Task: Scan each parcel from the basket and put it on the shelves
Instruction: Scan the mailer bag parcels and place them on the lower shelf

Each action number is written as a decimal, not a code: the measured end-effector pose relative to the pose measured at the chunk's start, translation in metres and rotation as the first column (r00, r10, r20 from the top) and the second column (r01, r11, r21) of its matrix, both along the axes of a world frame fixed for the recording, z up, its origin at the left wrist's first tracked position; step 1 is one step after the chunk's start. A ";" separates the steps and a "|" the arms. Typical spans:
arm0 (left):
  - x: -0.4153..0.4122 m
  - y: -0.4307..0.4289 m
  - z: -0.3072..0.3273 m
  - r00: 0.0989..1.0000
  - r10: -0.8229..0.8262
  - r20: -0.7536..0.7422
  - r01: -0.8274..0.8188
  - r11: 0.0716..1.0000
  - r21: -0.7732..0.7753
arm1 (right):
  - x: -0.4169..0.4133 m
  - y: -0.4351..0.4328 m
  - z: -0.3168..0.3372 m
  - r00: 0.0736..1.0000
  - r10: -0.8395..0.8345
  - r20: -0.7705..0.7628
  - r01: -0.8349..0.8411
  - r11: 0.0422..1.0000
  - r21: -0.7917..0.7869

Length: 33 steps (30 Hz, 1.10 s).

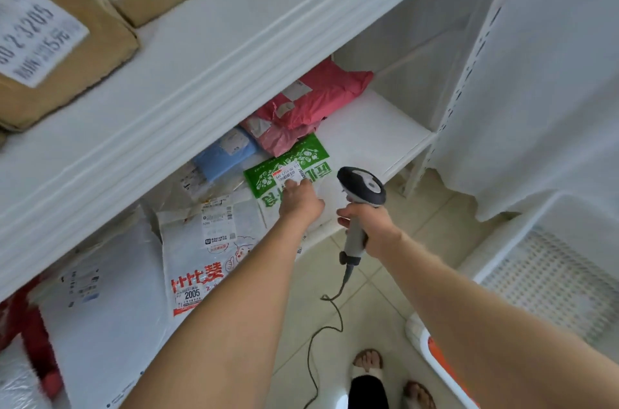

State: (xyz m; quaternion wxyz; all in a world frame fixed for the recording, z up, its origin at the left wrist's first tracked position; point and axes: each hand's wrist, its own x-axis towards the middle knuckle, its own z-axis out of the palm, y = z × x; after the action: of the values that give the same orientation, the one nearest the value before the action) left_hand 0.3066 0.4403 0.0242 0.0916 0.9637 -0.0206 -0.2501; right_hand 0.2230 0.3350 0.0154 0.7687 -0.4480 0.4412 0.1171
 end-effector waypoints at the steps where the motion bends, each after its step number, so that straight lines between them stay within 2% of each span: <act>1: -0.005 -0.012 0.006 0.999 -0.031 -0.009 0.031 1.000 -0.002 | -0.009 -0.007 0.005 0.999 -0.054 0.005 0.054 0.998 0.031; 8: -0.050 -0.116 0.030 0.943 -0.330 -0.034 0.328 0.943 -0.047 | -0.088 -0.074 0.026 0.934 -0.355 -0.024 0.356 0.931 0.084; 17: -0.174 -0.243 0.009 0.811 -0.573 -0.114 0.558 0.818 -0.140 | -0.226 -0.157 0.008 0.711 -0.699 -0.079 0.695 0.681 0.231; 26: -0.309 -0.303 -0.095 0.615 -0.739 -0.276 0.740 0.661 -0.120 | -0.371 -0.221 -0.088 0.554 -0.800 -0.232 0.831 0.513 0.218; 33: -0.353 -0.308 -0.211 0.500 -0.767 -0.401 0.829 0.559 -0.035 | -0.420 -0.240 -0.192 0.480 -0.821 -0.309 0.876 0.428 0.224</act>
State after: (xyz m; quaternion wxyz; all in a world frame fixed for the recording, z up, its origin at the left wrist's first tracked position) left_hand -0.0466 0.1318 -0.1868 -0.1110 0.7816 -0.4261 -0.4419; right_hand -0.1971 0.0947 -0.1768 0.7522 -0.0082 0.6350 -0.1757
